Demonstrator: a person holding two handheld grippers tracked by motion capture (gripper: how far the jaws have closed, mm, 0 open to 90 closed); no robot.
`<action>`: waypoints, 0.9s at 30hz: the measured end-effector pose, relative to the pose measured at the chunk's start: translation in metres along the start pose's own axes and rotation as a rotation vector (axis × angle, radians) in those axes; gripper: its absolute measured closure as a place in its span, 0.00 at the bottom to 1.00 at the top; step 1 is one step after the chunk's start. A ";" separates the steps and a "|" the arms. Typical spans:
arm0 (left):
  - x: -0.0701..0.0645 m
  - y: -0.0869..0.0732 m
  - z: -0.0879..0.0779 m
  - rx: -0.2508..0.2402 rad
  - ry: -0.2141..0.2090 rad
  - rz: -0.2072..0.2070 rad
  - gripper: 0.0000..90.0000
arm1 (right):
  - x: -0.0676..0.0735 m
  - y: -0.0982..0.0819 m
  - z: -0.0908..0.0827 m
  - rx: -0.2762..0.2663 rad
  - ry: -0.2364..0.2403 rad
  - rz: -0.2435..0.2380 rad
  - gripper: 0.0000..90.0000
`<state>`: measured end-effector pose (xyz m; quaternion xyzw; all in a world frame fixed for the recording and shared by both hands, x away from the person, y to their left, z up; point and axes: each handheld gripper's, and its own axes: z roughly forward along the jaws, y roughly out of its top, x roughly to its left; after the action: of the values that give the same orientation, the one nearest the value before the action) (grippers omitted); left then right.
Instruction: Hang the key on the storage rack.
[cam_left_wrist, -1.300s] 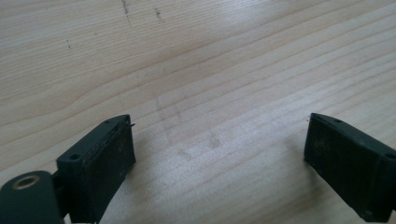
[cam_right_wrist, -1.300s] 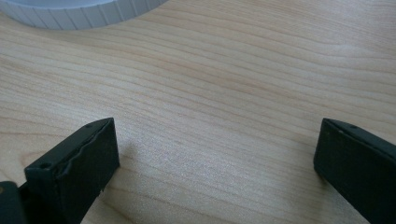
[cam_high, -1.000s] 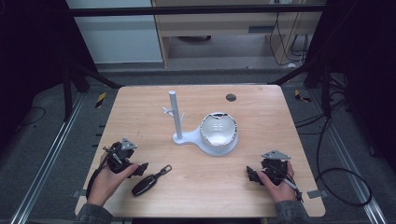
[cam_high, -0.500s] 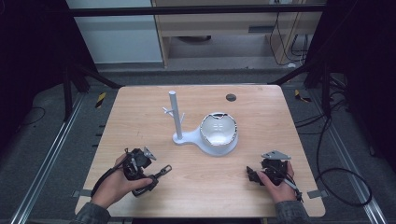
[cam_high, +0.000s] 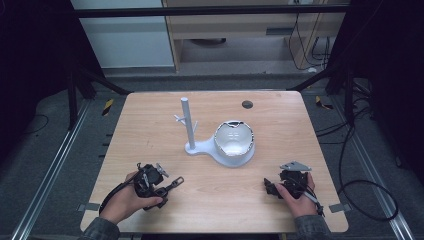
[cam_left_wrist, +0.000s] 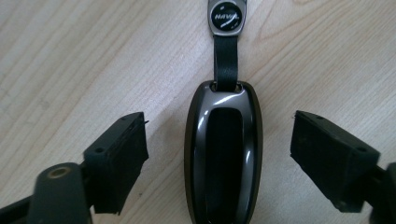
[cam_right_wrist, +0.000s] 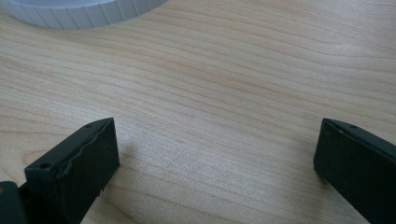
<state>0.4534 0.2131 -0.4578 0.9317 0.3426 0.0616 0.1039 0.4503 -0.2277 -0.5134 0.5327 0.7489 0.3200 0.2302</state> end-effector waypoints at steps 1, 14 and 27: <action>0.001 0.000 0.001 0.011 -0.003 0.003 0.23 | 0.000 0.000 0.000 0.000 0.000 0.000 0.01; 0.005 -0.001 0.006 0.051 -0.036 0.013 0.29 | 0.000 0.000 0.000 0.000 0.000 0.000 0.01; 0.010 -0.004 0.008 0.081 -0.055 0.026 0.33 | 0.000 0.000 0.000 0.000 0.000 0.000 0.01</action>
<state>0.4598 0.2212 -0.4663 0.9409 0.3297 0.0231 0.0746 0.4503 -0.2277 -0.5134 0.5327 0.7489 0.3200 0.2302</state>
